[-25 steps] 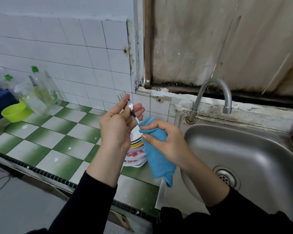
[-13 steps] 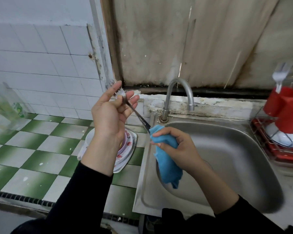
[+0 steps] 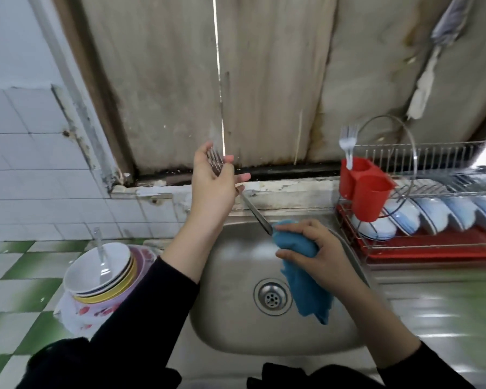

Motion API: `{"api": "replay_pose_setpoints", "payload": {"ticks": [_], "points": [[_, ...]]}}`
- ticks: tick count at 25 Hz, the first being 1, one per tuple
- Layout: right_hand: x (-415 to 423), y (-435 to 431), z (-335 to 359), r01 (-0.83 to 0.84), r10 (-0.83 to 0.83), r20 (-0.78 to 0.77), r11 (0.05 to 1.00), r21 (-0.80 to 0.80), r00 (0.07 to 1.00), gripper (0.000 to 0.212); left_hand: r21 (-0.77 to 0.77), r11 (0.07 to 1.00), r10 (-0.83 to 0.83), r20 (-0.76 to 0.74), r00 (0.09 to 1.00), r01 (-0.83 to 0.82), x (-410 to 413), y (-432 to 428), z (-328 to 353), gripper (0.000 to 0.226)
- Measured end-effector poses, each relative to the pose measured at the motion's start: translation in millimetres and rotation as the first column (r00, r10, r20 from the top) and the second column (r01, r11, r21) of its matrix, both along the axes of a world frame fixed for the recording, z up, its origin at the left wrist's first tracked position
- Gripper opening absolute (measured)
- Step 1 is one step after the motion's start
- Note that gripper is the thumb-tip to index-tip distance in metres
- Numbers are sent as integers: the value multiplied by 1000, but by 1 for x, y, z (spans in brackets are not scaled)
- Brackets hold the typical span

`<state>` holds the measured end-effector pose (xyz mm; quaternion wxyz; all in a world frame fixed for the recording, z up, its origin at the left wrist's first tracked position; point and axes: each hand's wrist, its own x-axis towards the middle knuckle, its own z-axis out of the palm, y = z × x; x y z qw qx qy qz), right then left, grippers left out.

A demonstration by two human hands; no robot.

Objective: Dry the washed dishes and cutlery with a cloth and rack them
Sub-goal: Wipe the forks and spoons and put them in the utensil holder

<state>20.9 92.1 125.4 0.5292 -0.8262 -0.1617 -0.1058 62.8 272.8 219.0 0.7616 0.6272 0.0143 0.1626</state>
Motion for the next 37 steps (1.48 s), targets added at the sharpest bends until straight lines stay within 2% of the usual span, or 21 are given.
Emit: {"api": "replay_pose_setpoints", "payload": {"ticks": [8,14,17,20,23,28,33,37], "points": [[11,-87,47,191,-192,139,981,19,972,30,130,987,-111,100,989,97,25,-91,26,44],[26,-136,85,348,-342,280,937,29,897,31,65,981,-190,167,967,181,42,-156,55,27],[40,-161,97,407,-351,331,906,-115,876,40,44,980,-201,221,954,196,55,-183,66,26],[56,-185,99,405,-319,304,869,-284,898,55,25,983,-185,250,951,184,74,-199,70,26],[68,-203,94,412,-319,297,847,-336,900,58,19,976,-214,255,943,217,92,-213,66,26],[81,-215,81,407,-306,309,844,-349,900,52,1,965,-256,217,942,262,118,-225,42,27],[88,-218,71,405,-313,343,883,-239,886,44,-23,953,-299,114,947,304,132,-230,9,25],[94,-214,56,447,-333,446,876,-179,831,43,-39,956,-291,4,957,291,132,-232,-18,22]]}}
